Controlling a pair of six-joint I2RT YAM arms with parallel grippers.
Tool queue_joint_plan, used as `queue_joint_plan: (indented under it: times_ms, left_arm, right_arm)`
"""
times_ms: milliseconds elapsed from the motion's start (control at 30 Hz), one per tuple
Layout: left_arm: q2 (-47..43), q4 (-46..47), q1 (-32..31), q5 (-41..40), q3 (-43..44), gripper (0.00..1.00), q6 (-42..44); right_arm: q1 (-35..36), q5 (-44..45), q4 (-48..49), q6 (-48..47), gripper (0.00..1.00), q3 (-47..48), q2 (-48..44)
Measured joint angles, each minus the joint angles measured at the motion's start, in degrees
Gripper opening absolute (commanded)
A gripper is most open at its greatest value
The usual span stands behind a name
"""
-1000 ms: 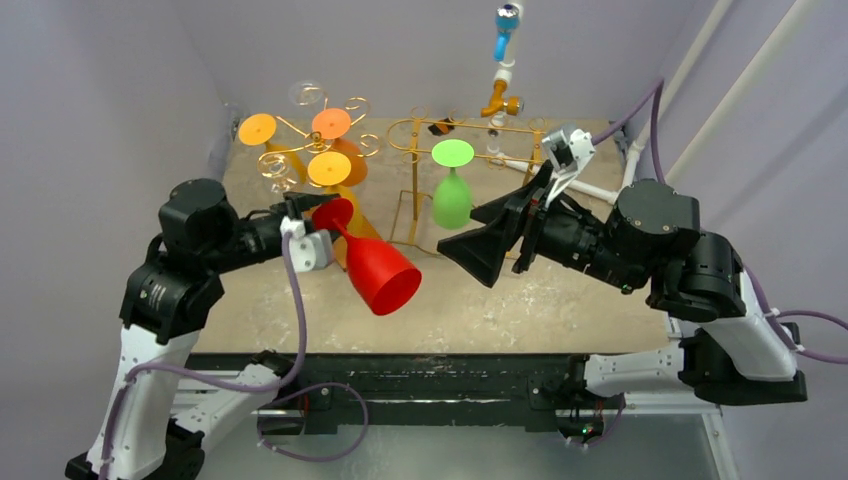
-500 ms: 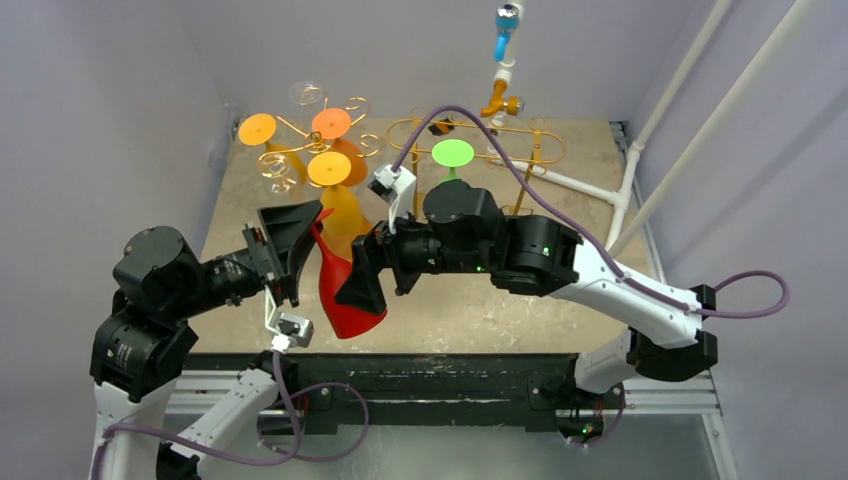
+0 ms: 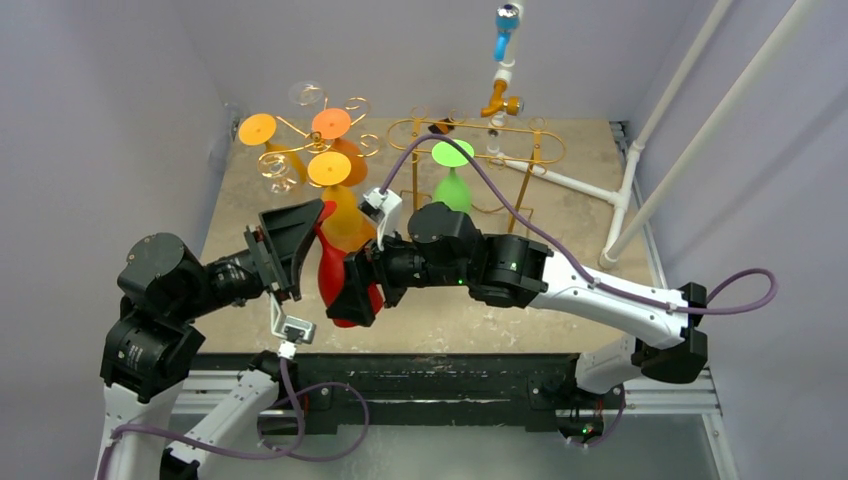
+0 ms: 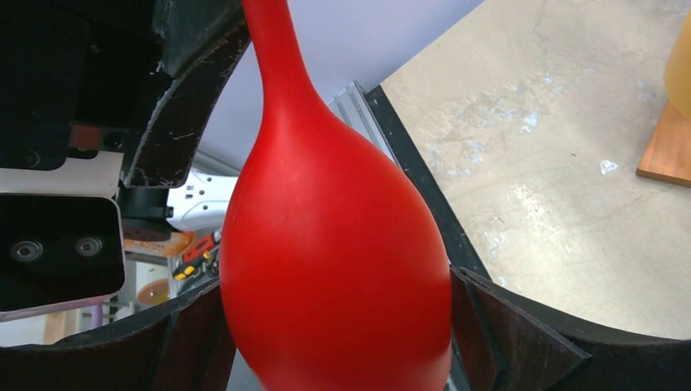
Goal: Place the wine glass upside down on the wine glass rack
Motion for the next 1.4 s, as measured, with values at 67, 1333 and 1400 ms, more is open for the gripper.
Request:
queue_joint_plan:
  times_ms: [67, 1333, 1400]
  left_arm:
    - [0.09, 0.15, 0.04, 0.04, 0.0, 0.0, 0.24]
    - [13.4, 14.84, 0.37, -39.76, 14.4, 1.0, -68.74]
    - [12.63, 14.88, 0.37, -40.15, 13.86, 1.0, -69.83]
  right_arm:
    - [0.0, 0.07, 2.56, 0.37, 0.9, -1.4, -0.04]
    - [-23.61, 36.48, 16.31, -6.4, 0.4, -48.52, -34.95]
    - [-25.18, 36.48, 18.21, -6.99, 0.4, -48.94, -34.47]
